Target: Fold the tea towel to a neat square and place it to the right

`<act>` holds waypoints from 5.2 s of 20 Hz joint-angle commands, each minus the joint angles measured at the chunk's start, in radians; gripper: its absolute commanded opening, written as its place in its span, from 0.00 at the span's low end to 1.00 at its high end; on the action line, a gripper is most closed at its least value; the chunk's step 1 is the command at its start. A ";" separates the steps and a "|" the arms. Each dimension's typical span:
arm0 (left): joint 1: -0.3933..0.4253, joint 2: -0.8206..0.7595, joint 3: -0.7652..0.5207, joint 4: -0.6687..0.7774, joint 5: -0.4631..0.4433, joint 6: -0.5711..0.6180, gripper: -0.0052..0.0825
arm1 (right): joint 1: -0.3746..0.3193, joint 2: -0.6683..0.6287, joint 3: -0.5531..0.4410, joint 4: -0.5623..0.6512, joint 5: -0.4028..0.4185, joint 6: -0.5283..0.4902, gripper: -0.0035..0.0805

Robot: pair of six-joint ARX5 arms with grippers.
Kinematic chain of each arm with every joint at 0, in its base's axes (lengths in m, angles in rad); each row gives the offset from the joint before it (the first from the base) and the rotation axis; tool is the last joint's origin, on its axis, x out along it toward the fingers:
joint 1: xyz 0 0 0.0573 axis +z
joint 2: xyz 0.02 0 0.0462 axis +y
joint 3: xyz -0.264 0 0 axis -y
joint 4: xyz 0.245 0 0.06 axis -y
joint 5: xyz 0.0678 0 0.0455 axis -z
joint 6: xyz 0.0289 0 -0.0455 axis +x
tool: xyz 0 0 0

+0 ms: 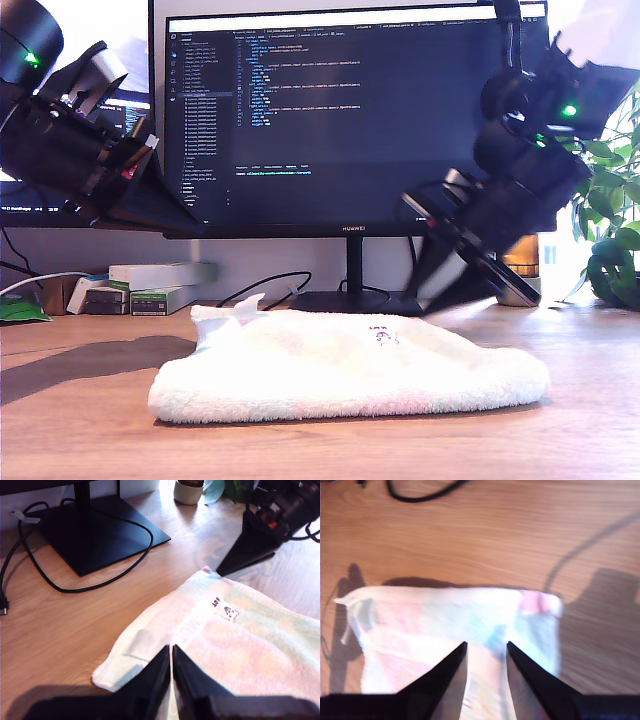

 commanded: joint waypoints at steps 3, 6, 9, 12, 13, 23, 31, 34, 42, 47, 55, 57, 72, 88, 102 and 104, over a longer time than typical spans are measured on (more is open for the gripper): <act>-0.003 -0.011 -0.006 -0.013 0.005 -0.003 0.04 | 0.010 -0.002 0.011 0.006 0.009 0.000 0.30; -0.003 -0.011 -0.006 -0.014 0.006 -0.003 0.04 | 0.010 -0.001 0.011 0.005 0.033 -0.011 0.30; -0.003 -0.011 -0.006 -0.014 0.010 -0.003 0.04 | 0.010 0.003 0.011 -0.015 0.056 -0.041 0.30; -0.003 -0.011 -0.006 -0.015 0.014 -0.003 0.04 | 0.010 0.026 0.011 -0.029 0.054 -0.045 0.30; -0.003 -0.011 -0.006 -0.015 0.016 -0.003 0.04 | 0.010 0.031 0.011 -0.030 0.049 -0.044 0.30; -0.003 -0.011 -0.006 -0.035 0.020 -0.002 0.04 | 0.029 0.063 0.011 -0.014 0.056 -0.037 0.30; -0.003 -0.011 -0.006 -0.038 0.021 -0.002 0.04 | 0.030 0.063 0.011 -0.016 0.078 -0.045 0.29; -0.003 -0.011 -0.006 -0.044 0.020 -0.002 0.04 | 0.035 0.063 0.011 -0.015 0.072 -0.045 0.21; -0.003 -0.011 -0.006 -0.074 0.019 0.024 0.04 | 0.035 0.063 0.022 -0.038 0.071 -0.045 0.03; -0.002 -0.010 -0.006 -0.080 0.016 0.026 0.04 | 0.035 0.063 0.069 -0.103 0.071 -0.046 0.03; -0.002 -0.010 -0.006 -0.089 0.008 0.051 0.04 | 0.035 0.061 0.131 -0.207 0.082 -0.053 0.03; -0.002 -0.010 -0.006 -0.091 0.008 0.051 0.04 | 0.035 0.058 0.134 -0.229 0.084 -0.069 0.03; -0.002 -0.010 -0.006 -0.104 0.008 0.052 0.04 | 0.034 -0.014 0.156 -0.301 0.222 -0.137 0.03; -0.002 -0.010 -0.006 -0.114 0.008 0.053 0.04 | 0.095 -0.015 0.181 -0.355 0.555 -0.277 0.31; 0.021 -0.128 -0.023 -0.171 0.000 0.153 0.04 | 0.088 -0.206 0.180 -0.359 0.526 -0.365 0.03; 0.034 -0.171 -0.037 -0.172 0.001 0.155 0.04 | 0.088 -0.262 0.137 -0.320 0.525 -0.365 0.03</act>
